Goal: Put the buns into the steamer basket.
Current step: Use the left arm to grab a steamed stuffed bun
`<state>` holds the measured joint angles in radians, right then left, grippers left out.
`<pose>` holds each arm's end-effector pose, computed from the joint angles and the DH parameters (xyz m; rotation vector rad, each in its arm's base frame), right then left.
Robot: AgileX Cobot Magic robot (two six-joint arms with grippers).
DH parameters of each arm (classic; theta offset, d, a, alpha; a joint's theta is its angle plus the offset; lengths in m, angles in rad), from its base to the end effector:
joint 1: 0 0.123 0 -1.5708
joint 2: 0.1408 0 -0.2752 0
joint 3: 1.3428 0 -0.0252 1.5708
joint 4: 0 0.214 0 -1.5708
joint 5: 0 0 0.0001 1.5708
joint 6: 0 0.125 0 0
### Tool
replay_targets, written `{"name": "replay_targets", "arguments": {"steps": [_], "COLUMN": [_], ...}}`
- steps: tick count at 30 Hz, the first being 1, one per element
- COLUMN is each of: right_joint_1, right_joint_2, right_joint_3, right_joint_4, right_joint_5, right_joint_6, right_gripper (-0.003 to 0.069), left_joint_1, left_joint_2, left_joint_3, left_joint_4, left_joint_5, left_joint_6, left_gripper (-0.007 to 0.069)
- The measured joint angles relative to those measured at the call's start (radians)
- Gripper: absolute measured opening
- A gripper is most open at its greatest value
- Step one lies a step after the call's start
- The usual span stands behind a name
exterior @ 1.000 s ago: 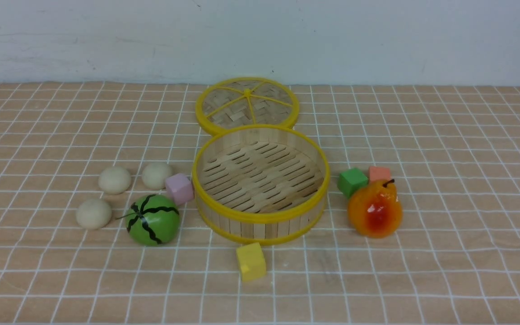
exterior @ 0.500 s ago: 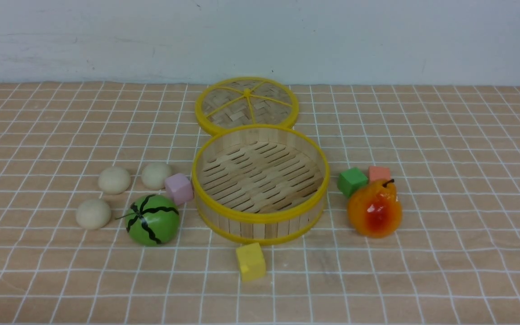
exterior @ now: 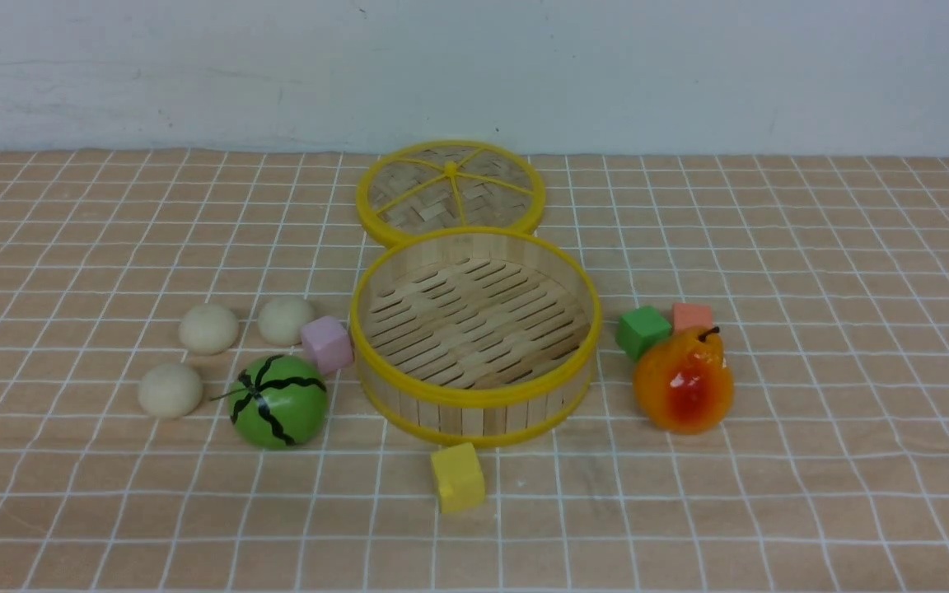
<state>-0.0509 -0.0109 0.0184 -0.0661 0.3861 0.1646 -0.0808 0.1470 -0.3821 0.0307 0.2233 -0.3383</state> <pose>0.0573 -0.0060 0.1631 0.1616 1.8694 0.0127 0.0554 -0.0036 0.3051 -0.1735 1.4691 -0.3110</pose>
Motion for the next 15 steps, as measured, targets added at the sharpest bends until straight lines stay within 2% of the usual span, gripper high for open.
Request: {"name": "replay_targets", "arguments": {"steps": [6, 10, 15], "right_joint_1": [0.0, 0.0, 0.0], "right_joint_2": [0.0, 0.0, 0.0], "right_joint_3": [0.0, 0.0, 0.0], "right_joint_4": [0.0, 0.0, 0.0], "right_joint_5": [0.0, 0.0, 0.0], "right_joint_6": [0.0, 0.0, 0.0], "right_gripper": [0.0241, 0.0241, 0.0241], "left_joint_1": [0.0, 0.0, 0.0], "left_joint_2": [0.199, 0.346, 0.509], "left_joint_3": [-0.141, -0.148, -0.148], "left_joint_4": [-0.01, 0.018, 0.016], "left_joint_5": [0.136, 0.207, 0.151], "left_joint_6": [0.0, 0.001, -0.003], "left_gripper": [0.0132, 0.0137, 0.0141]}}
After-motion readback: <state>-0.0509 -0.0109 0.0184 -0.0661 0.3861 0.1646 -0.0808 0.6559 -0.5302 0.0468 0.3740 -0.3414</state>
